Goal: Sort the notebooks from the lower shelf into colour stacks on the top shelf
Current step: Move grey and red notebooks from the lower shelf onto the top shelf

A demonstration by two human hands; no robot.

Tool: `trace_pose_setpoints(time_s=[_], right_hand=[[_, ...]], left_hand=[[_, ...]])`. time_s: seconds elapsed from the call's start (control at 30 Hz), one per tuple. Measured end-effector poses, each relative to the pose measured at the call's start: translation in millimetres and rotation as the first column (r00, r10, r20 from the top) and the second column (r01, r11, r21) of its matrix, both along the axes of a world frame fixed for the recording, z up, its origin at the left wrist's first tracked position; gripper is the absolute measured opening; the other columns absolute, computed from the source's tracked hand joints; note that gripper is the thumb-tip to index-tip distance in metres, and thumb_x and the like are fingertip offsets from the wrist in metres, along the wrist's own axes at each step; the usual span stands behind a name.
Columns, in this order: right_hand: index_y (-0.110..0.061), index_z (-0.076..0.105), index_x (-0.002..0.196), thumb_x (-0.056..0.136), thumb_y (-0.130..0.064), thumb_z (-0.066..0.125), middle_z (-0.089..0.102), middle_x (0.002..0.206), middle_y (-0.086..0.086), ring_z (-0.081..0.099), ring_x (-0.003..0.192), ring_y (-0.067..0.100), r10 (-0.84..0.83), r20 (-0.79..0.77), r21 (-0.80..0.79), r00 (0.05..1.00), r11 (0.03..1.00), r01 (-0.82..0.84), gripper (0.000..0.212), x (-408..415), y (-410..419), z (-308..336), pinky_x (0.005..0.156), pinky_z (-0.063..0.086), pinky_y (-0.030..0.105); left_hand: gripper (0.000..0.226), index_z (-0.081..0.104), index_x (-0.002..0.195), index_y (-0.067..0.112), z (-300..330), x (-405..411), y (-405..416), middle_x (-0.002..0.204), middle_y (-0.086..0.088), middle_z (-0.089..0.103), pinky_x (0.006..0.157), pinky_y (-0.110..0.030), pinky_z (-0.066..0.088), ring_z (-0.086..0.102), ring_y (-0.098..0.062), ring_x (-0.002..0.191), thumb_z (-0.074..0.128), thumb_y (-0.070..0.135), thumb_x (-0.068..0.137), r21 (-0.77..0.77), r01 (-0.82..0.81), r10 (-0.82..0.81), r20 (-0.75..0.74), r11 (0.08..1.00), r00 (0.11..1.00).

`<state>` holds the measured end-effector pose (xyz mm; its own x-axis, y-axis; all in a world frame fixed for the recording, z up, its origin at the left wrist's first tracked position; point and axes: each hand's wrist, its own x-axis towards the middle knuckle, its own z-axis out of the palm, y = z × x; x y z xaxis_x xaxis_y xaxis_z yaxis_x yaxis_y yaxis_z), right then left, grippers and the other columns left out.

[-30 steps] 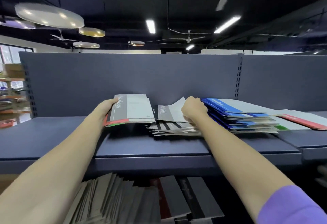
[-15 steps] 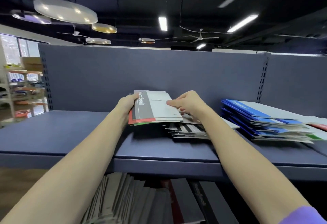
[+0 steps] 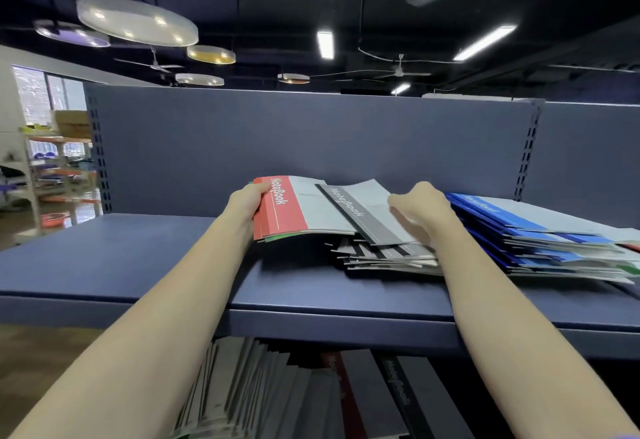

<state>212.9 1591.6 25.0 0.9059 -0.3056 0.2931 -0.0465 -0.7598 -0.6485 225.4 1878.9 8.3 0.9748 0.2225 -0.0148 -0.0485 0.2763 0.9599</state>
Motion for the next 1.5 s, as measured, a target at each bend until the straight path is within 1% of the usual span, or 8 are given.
trace_pose_setpoints(time_s=[0.37,0.6,0.73,0.87,0.97,1.2,1.37,1.5], right_hand=[[-0.014,0.057,0.090,0.081,-0.016,0.058,0.066,0.104,0.009,0.059,0.093,0.033,-0.156,-0.046,-0.232,0.987,0.962,0.141,0.010,-8.5,10.5,-6.4,0.074,0.040,0.032],[-0.010,0.053,0.127,0.092,-0.016,0.051,0.054,0.133,0.016,0.050,0.123,0.034,-0.208,0.059,-0.469,0.976,0.857,0.212,0.036,-8.4,25.7,-10.4,0.093,0.043,0.040],[-0.010,0.059,0.115,0.093,-0.010,0.047,0.064,0.116,0.012,0.061,0.105,0.033,-0.082,0.049,-0.527,0.995,0.844,0.096,0.025,-15.4,28.3,-10.5,0.075,0.039,0.032],[-0.003,0.062,0.094,0.101,-0.034,0.041,0.064,0.076,0.005,0.064,0.075,0.027,0.101,-0.053,-0.107,0.994,0.989,-0.106,0.038,-23.5,16.5,11.3,0.064,0.044,0.030],[-0.002,0.065,0.094,0.105,-0.048,0.036,0.059,0.069,0.007,0.052,0.059,0.023,0.340,-0.030,0.456,0.940,0.842,-0.290,0.055,-39.0,-4.6,38.1,0.057,0.045,0.029],[0.003,0.070,0.098,0.081,-0.029,0.083,0.076,0.086,0.010,0.067,0.062,0.017,0.189,0.063,0.470,0.980,0.860,-0.196,0.038,-68.7,-95.9,60.6,0.057,0.050,0.026],[0.001,0.070,0.102,0.064,-0.036,0.092,0.075,0.084,0.007,0.065,0.067,0.022,0.032,0.057,0.549,0.998,0.834,-0.059,0.058,-92.1,-176.3,58.8,0.063,0.046,0.030],[-0.003,0.065,0.109,0.074,-0.036,0.087,0.068,0.097,0.005,0.060,0.081,0.020,-0.065,0.047,0.488,0.997,0.872,0.034,0.053,-103.6,-243.3,56.7,0.067,0.042,0.031]], left_hand=[[0.032,0.058,0.126,0.010,-5.5,-0.9,5.5,0.111,-0.010,0.070,0.056,-0.032,0.052,0.068,-0.023,0.077,0.058,0.014,0.095,-0.149,-0.142,0.143,-0.003,0.979,0.990],[0.036,0.061,0.126,0.013,1.1,-11.9,-3.7,0.111,-0.010,0.074,0.077,-0.041,0.060,0.073,-0.029,0.095,0.061,0.028,0.094,-0.122,0.020,-0.014,0.045,0.992,0.999],[0.036,0.059,0.130,0.011,6.0,-23.2,-16.4,0.112,-0.010,0.072,0.055,-0.031,0.058,0.073,-0.025,0.081,0.056,0.028,0.098,-0.127,0.038,-0.032,0.048,0.991,0.998],[0.036,0.058,0.131,0.009,16.5,-34.1,-43.0,0.109,-0.010,0.071,0.053,-0.028,0.053,0.070,-0.022,0.075,0.056,0.026,0.099,-0.045,0.083,-0.083,0.023,0.996,0.996],[0.026,0.059,0.123,0.007,33.8,-40.0,-78.6,0.097,-0.009,0.070,0.053,-0.031,0.051,0.068,-0.022,0.073,0.056,0.019,0.099,0.003,0.126,-0.126,0.051,0.992,0.991],[0.022,0.058,0.118,0.008,66.2,-37.4,-192.5,0.091,-0.010,0.068,0.049,-0.032,0.049,0.066,-0.024,0.071,0.057,0.011,0.096,0.062,0.263,-0.265,0.031,0.963,0.964],[0.017,0.057,0.111,0.006,75.9,-34.2,-280.9,0.104,-0.015,0.068,0.055,-0.038,0.051,0.066,-0.027,0.074,0.058,0.007,0.094,0.064,0.332,-0.334,0.026,0.941,0.942],[0.011,0.062,0.104,0.005,78.7,-29.6,-342.1,0.096,-0.013,0.067,0.049,-0.032,0.053,0.066,-0.026,0.073,0.062,0.009,0.093,0.109,0.341,-0.345,0.016,0.934,0.939]])
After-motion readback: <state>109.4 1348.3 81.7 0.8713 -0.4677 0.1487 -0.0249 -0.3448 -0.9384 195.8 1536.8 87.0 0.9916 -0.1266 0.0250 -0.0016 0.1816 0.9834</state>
